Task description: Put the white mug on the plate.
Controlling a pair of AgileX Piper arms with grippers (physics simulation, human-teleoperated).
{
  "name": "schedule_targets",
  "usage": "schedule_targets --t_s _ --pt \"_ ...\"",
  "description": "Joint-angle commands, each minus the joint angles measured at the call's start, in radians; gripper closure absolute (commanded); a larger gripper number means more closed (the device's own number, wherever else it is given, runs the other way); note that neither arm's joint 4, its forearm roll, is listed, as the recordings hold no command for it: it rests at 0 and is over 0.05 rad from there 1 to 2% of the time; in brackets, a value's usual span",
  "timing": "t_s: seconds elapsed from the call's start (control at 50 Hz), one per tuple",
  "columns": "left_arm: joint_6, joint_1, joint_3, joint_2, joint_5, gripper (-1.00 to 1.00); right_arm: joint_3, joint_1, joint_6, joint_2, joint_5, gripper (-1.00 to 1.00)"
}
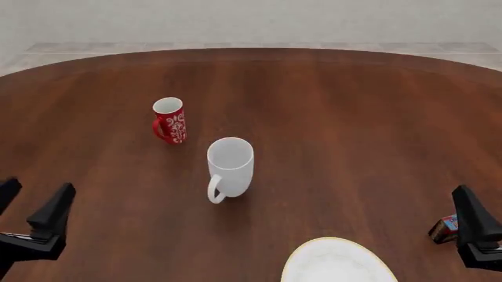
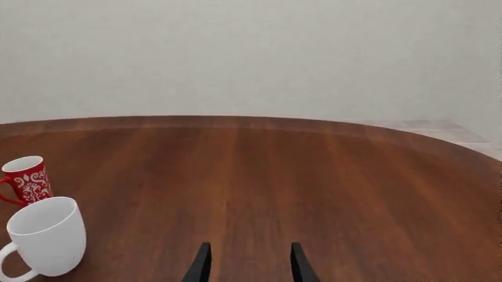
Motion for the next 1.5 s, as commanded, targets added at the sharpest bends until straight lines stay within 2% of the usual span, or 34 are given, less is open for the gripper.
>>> schedule_targets --t_s 0.02,0.08,0.14,0.18,0.22,0.26,0.38,0.48,0.74,0.78,0.9,1.2,1.32,1.5 --pt "0.017 -0.055 -0.051 0.173 -0.061 -1.00 0.001 0.003 0.000 0.007 -0.006 -1.00" --pt "0.022 -0.086 -0.087 0.188 -0.028 -1.00 0.002 0.003 0.000 0.008 -0.008 -1.00" --pt "0.053 -0.130 -0.087 0.198 -0.019 -1.00 0.000 0.003 0.000 0.004 -0.003 -1.00" --pt "0.028 -0.136 -0.105 0.251 -0.021 -1.00 -0.001 0.003 0.000 0.002 0.000 -1.00" --pt "0.038 -0.126 -0.120 0.256 -0.016 -1.00 -0.001 0.003 0.000 0.002 0.000 -1.00" --pt "0.005 -0.124 -0.138 0.313 -0.026 -1.00 -0.001 0.003 0.001 0.003 0.000 -1.00" --pt "-0.004 -0.140 -0.176 0.381 -0.027 -1.00 -0.001 0.003 0.001 0.003 0.000 -1.00" --pt "-0.037 -0.186 -0.204 0.463 -0.032 -1.00 -0.001 0.003 0.000 0.003 0.000 -1.00" --pt "-0.090 -0.270 -0.235 0.548 -0.020 -1.00 -0.001 0.003 0.001 0.003 0.000 -1.00" --pt "-0.127 -0.296 -0.242 0.584 -0.023 -1.00 -0.001 0.003 0.000 0.002 0.000 -1.00" --pt "-0.113 -0.341 -0.247 0.593 -0.018 -1.00 -0.001 0.003 0.000 0.003 0.000 -1.00" --pt "-0.137 -0.433 -0.278 0.680 -0.018 -1.00 -0.001 0.003 0.000 0.003 0.000 -1.00" --pt "-0.120 -0.440 -0.283 0.683 -0.022 -1.00 -0.001 0.003 0.001 0.002 0.000 -1.00" --pt "-0.114 -0.458 -0.297 0.760 -0.070 -1.00 -0.001 0.003 0.000 0.003 0.000 -1.00"
